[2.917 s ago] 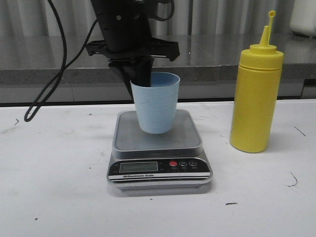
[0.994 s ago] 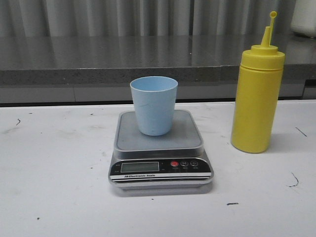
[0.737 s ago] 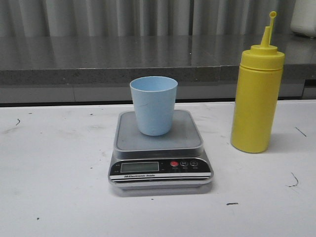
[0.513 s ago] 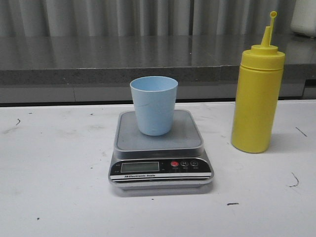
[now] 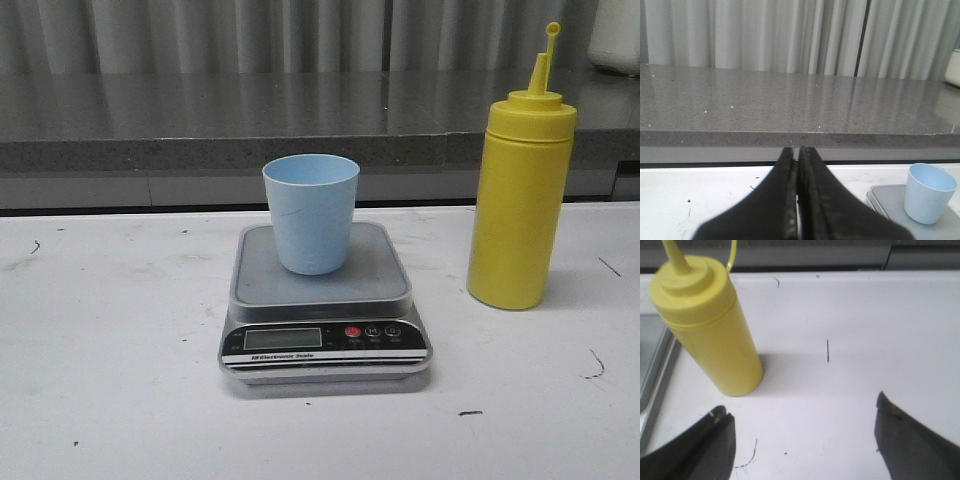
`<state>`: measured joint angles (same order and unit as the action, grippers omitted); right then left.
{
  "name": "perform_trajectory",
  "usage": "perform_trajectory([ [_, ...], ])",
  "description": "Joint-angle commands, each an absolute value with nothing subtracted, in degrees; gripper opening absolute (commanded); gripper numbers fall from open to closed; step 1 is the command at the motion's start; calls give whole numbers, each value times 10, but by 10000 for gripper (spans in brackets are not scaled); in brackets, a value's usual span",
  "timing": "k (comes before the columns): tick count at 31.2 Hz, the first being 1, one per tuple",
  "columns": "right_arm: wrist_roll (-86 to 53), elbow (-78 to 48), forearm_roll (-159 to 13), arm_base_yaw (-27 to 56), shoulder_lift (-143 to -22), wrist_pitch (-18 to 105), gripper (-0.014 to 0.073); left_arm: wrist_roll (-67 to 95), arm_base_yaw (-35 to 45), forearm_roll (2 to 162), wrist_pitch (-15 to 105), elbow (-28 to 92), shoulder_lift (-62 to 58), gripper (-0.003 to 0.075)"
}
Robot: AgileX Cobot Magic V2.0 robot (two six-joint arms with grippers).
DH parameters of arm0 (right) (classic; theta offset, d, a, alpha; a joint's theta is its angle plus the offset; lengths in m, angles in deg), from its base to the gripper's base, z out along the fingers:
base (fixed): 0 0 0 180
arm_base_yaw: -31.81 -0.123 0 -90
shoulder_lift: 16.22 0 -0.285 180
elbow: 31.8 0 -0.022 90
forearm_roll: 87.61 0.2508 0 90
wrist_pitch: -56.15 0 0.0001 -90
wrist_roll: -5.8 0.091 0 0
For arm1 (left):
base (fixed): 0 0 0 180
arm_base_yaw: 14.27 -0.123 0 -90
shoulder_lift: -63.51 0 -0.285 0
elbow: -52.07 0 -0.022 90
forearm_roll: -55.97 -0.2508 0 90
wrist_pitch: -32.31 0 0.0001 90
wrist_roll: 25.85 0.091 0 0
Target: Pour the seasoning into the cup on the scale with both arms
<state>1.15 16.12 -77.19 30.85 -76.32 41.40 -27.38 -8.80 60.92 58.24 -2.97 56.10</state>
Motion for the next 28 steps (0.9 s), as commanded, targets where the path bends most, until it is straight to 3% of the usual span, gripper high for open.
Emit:
perform_trajectory([
  [1, 7, 141, -756, 306, -819, 480, 588, -280, -88, 615, 536, -16, 570, -20],
  [7, 7, 148, -755, 240, -915, 546, 588, -280, -88, 615, 536, -16, 570, -20],
  [14, 18, 189, -717, 156, -990, 713, 588, -280, -88, 615, 536, -16, 570, -20],
  [28, 73, 198, -710, 121, -1102, 894, 588, -280, -88, 615, 536, -16, 570, -20],
])
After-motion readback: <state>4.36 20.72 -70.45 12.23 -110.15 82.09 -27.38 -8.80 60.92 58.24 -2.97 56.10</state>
